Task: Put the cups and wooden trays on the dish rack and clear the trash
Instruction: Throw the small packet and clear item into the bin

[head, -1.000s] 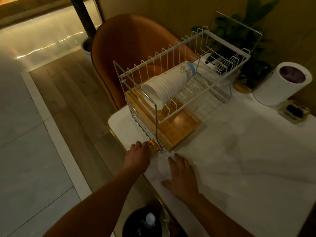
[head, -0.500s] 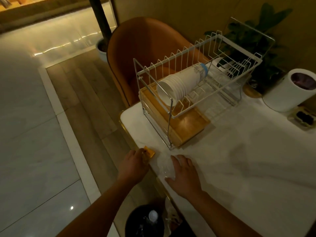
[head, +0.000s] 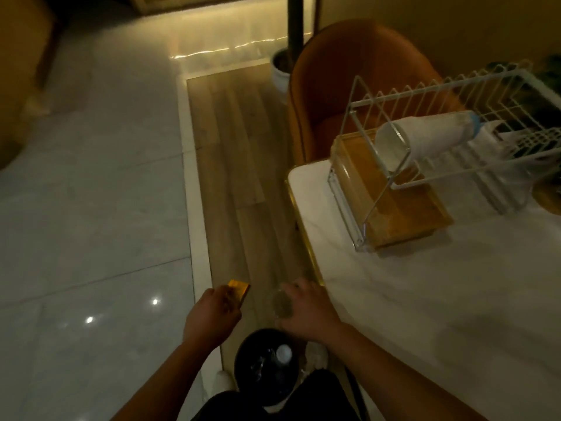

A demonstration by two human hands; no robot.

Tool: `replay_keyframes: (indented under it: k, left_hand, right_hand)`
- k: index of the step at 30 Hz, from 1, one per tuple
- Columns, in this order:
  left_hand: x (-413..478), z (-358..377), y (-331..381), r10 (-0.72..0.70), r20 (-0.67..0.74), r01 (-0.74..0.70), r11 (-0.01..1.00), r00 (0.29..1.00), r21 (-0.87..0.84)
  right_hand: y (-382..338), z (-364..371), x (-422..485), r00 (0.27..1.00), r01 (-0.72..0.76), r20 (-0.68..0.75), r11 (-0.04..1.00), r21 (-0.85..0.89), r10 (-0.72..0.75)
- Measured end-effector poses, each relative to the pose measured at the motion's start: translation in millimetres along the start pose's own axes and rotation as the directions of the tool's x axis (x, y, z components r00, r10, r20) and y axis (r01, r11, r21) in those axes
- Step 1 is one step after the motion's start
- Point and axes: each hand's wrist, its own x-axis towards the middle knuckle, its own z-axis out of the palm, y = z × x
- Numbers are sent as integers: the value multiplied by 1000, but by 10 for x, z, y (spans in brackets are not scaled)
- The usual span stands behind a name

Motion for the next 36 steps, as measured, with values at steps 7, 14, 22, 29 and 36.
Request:
replay_keyframes:
  k: [7, 14, 22, 29, 36]
  left_hand:
    - [-451, 146, -628, -86, 49, 89, 994, 995, -68]
    - [-714, 367, -1224, 9, 171, 6, 996, 985, -89]
    - [-915, 897, -1679, -48, 294, 57, 998, 955, -20]
    - [-662, 1812, -2002, -100, 331, 94, 995, 938, 33]
    - [-127, 2867, -2126, -89, 307, 79, 996, 948, 45]
  right_hand:
    - [-342, 398, -157, 984, -33, 177, 999, -21, 37]
    - [-640, 1023, -460, 961, -196, 193, 980, -32, 199]
    - [-576, 1834, -344, 915, -320, 255, 947, -11, 312]
    - [-53, 2770, 111, 835, -464, 361, 884, 58, 414]
    - [470, 3529, 748, 899, -373, 243, 928, -10, 364]
